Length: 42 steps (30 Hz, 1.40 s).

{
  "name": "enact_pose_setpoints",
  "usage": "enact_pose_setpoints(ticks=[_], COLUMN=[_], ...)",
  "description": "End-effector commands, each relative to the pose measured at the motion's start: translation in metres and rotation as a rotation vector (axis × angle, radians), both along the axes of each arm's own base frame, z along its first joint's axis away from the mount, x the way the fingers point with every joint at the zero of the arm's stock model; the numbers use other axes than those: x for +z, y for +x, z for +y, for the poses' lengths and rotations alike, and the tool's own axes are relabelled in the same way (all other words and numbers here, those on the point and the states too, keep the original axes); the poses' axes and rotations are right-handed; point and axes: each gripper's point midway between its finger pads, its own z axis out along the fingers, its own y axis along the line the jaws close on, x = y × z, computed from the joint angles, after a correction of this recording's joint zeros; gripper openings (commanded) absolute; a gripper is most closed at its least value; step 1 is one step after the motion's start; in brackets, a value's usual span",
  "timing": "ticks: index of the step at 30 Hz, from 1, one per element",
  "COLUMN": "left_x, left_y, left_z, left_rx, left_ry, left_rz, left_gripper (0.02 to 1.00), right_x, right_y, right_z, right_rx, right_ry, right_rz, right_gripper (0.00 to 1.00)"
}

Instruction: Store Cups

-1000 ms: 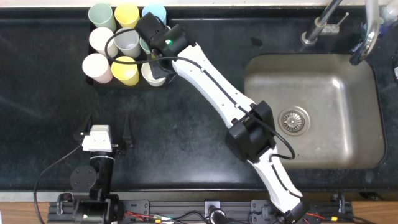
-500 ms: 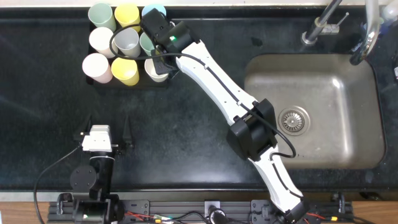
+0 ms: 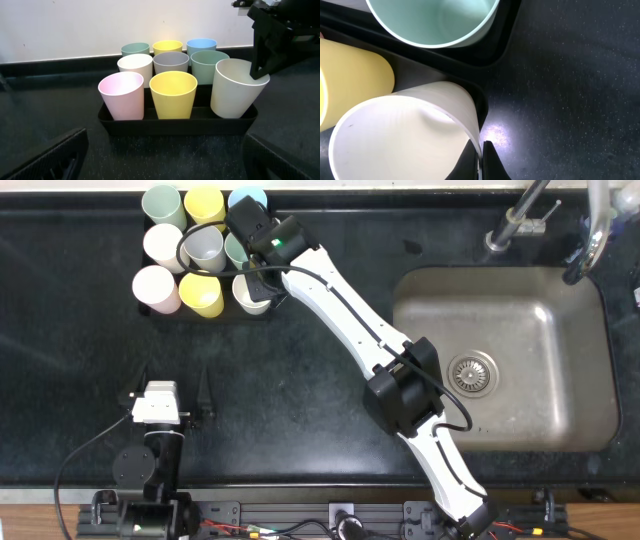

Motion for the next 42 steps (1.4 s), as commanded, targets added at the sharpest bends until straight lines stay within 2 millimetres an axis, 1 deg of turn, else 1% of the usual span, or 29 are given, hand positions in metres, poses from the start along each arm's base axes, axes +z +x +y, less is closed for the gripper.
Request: enact_pose_setpoints(ticks=[1,5,10,18,19,20,22,23,25,27,28,30,32,34,36,42], left_x=[0.001,0.001,0.001,0.001,0.001,0.001,0.001,0.001,0.001,0.001,0.001,0.001,0.001,0.001,0.001,0.001], left_y=[-0.001,-0.001,-0.001,-0.001,-0.001,-0.001,-0.001,-0.001,-0.001,-0.001,-0.001,-0.001,-0.001,-0.001,-0.001,-0.001], left_z=[-0.001,-0.001,-0.001,-0.001,-0.001,-0.001,-0.001,-0.001,-0.001,-0.001,-0.001,-0.001,-0.001,-0.001,-0.001,-0.001], left_rx=[-0.008,-0.008,-0.008,-0.008,-0.008,-0.008,-0.008,-0.008,-0.008,-0.008,-0.008,-0.008,-0.008,-0.008,-0.008,-0.008], left_ry=[0.022,0.022,0.022,0.022,0.022,0.022,0.023,0.022,0.022,0.022,0.022,0.022,0.022,0.022,0.022,0.022], left_rz=[-0.005,-0.005,-0.005,-0.005,-0.005,-0.005,-0.005,-0.005,-0.005,-0.005,-0.005,-0.005,-0.005,-0.005,-0.005,-0.005], left_gripper=[1.0,0.998,1.0,1.0,1.0,1.0,1.0,1.0,1.0,1.0,0.998,1.0,1.0,1.0,1.0,1.0], right_x=[0.005,0.004,-0.005,-0.004,-0.004,-0.004,-0.004,-0.004,-0.004,-0.004,-0.004,-0.004,-0.004,0.001,0.012,0.056], right_y=[0.002,0.001,-0.003,-0.002,-0.002,-0.002,-0.002,-0.002,-0.002,-0.002,-0.002,-0.002,-0.002,-0.002,-0.003,-0.008], right_z=[0.008,0.01,0.013,0.014,0.014,0.014,0.014,0.014,0.014,0.014,0.014,0.014,0.014,0.015,0.014,0.006], right_rx=[0.002,0.006,0.015,0.016,0.016,0.016,0.016,0.016,0.016,0.016,0.016,0.016,0.016,0.017,0.017,0.019], right_ry=[0.03,0.028,0.017,0.018,0.018,0.019,0.018,0.018,0.018,0.018,0.018,0.018,0.019,0.025,0.035,0.062], right_rz=[-0.012,-0.01,0.003,-0.002,-0.003,-0.003,-0.003,-0.003,-0.003,-0.003,-0.003,-0.003,-0.003,-0.006,-0.018,-0.076], right_gripper=[0.045,0.045,0.045,0.047,0.08,0.189,0.529,0.632,0.638,0.724,0.75,0.759,0.851,0.998,1.0,0.998])
